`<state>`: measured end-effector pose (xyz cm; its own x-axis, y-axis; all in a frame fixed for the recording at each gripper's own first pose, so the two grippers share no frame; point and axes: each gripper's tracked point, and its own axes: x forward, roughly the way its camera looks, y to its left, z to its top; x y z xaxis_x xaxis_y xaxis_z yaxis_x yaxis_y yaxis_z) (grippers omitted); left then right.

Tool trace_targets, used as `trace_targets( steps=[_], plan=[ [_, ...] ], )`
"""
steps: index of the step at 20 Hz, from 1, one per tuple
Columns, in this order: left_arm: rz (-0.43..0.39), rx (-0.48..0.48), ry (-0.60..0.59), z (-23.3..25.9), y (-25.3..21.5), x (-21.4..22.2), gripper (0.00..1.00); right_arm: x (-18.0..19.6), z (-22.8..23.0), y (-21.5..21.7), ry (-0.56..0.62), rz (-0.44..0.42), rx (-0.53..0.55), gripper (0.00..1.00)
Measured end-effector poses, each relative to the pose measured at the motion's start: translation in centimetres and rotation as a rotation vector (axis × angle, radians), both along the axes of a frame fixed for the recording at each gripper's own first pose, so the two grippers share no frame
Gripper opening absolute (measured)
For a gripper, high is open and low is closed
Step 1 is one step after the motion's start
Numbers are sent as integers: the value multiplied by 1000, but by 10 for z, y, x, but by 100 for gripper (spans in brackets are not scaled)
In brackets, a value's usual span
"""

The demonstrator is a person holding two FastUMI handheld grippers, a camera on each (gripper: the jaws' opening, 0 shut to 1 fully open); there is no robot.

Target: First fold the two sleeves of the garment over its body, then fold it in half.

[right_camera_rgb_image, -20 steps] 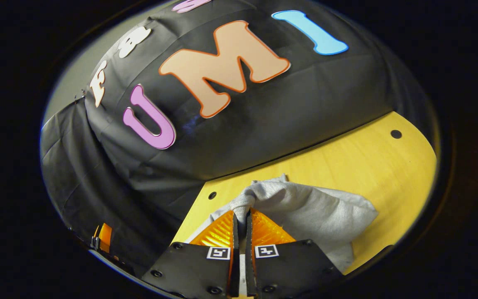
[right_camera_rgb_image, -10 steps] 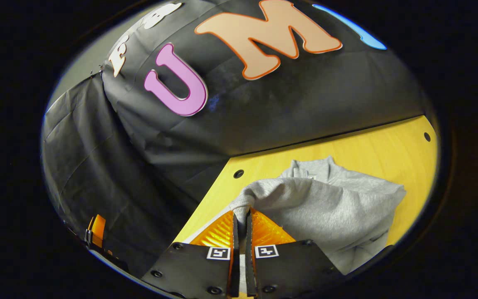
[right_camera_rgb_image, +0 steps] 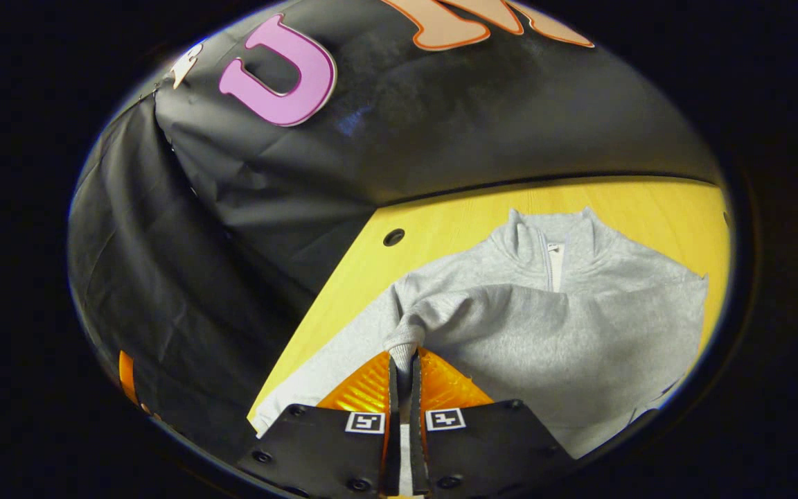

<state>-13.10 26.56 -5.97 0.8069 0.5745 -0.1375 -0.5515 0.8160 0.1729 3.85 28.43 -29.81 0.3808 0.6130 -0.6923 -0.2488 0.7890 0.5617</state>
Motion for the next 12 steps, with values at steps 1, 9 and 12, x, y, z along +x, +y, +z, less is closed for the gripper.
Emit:
trace_targets(
  steps=[1,9,12],
  plan=[
    [7,2,5,0,4,-2,99,-1,-8,4,13,9,-16,7],
    [11,-42,74,-42,16,-9,99,-19,5,52,89,35,136,34],
    [-6,-75,112,-68,16,-9,96,-11,16,45,7,27,121,93]
  ],
)
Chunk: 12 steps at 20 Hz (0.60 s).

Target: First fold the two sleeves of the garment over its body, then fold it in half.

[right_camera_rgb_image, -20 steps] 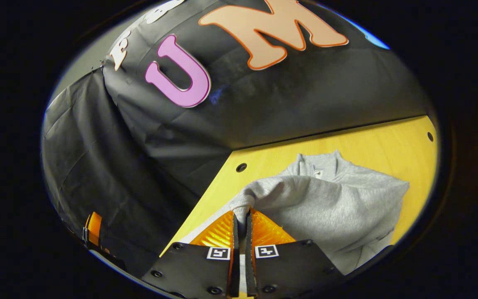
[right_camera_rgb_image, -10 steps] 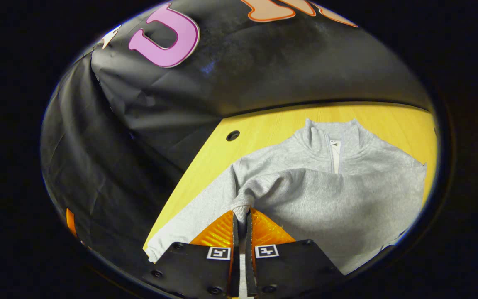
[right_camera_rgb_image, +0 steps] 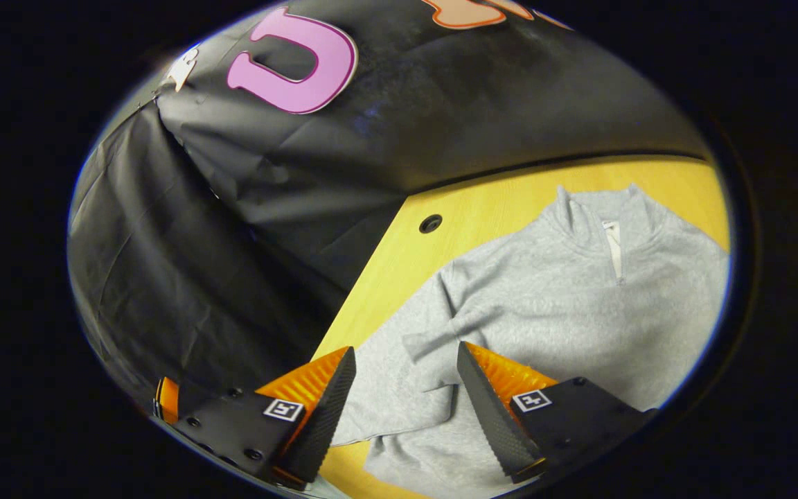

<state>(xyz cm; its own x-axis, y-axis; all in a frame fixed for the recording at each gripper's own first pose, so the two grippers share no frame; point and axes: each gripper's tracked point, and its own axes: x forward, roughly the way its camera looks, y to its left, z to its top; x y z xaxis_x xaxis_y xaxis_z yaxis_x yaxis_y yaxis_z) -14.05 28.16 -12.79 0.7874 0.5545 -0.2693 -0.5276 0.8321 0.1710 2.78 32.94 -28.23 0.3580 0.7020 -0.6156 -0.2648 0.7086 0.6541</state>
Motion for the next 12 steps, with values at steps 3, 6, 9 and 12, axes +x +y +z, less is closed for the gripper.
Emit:
trace_targets(
  steps=[3,6,9,12],
  plan=[
    [-22,-67,56,-37,-2,2,97,6,13,-15,-71,-13,-32,94],
    [-53,-171,155,-84,-9,-2,97,11,30,-34,-153,-21,-65,95],
    [-60,-271,239,-125,-15,-15,98,18,47,-57,-244,-39,-102,95],
    [-52,-346,321,-159,-16,-30,98,17,57,-78,-270,-75,-118,96]
  ],
)
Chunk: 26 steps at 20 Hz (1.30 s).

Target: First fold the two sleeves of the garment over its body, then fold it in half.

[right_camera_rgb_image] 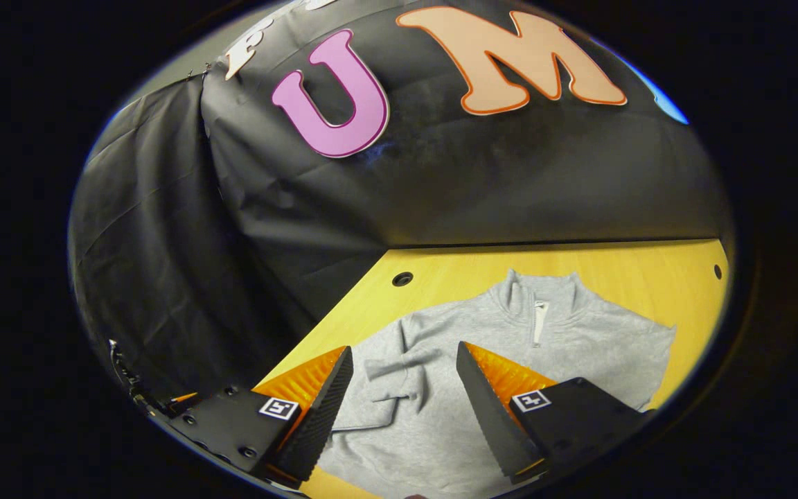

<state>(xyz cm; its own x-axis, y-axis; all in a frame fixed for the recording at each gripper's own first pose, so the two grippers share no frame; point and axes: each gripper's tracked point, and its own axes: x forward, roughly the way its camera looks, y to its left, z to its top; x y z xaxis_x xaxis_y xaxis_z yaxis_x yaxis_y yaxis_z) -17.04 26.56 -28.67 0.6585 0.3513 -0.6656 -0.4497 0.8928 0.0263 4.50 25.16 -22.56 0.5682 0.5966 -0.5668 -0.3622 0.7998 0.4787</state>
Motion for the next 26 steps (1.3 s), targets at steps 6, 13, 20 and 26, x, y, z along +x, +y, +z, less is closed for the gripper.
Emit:
trace_targets(
  steps=[6,13,20,26],
  plan=[
    [33,-117,118,-51,-4,-15,98,0,1,-50,-3,-74,-40,96],
    [60,-148,167,-74,-8,-20,98,5,10,-98,-22,-148,-71,96],
    [-9,-182,208,-61,2,-26,54,-4,18,-125,-53,-168,-101,96],
    [54,-201,236,-56,0,-7,1,-11,24,-151,-61,-199,-107,96]
  ],
)
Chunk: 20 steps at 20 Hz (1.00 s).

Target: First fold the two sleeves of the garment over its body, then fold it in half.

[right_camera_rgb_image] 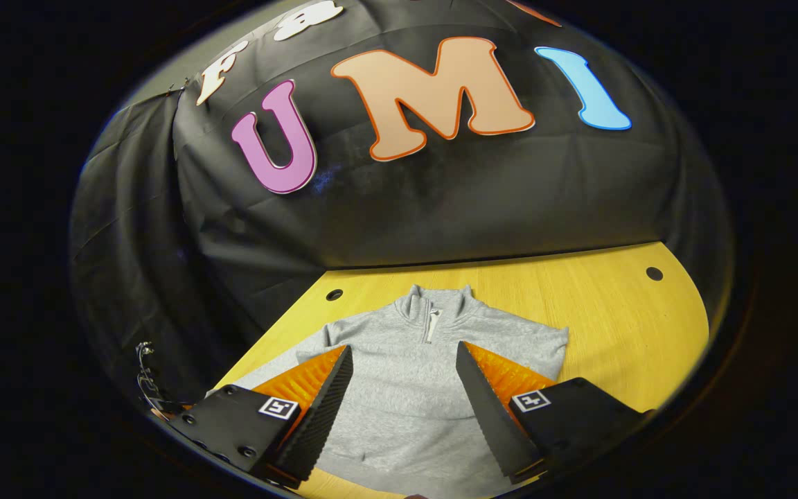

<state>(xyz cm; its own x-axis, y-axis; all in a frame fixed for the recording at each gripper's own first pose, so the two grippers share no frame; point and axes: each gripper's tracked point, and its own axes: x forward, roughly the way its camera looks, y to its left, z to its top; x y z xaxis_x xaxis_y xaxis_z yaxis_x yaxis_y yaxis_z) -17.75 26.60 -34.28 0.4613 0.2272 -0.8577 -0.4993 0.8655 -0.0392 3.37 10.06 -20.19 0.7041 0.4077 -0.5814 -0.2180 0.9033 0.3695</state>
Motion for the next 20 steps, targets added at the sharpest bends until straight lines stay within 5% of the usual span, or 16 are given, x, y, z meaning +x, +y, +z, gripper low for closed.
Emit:
trace_targets(
  steps=[12,20],
  plan=[
    [-54,135,-214,110,22,114,0,-13,8,-75,-22,-112,-19,96],
    [-171,143,-328,162,-33,186,0,-24,8,-121,-30,-180,-43,96]
  ],
)
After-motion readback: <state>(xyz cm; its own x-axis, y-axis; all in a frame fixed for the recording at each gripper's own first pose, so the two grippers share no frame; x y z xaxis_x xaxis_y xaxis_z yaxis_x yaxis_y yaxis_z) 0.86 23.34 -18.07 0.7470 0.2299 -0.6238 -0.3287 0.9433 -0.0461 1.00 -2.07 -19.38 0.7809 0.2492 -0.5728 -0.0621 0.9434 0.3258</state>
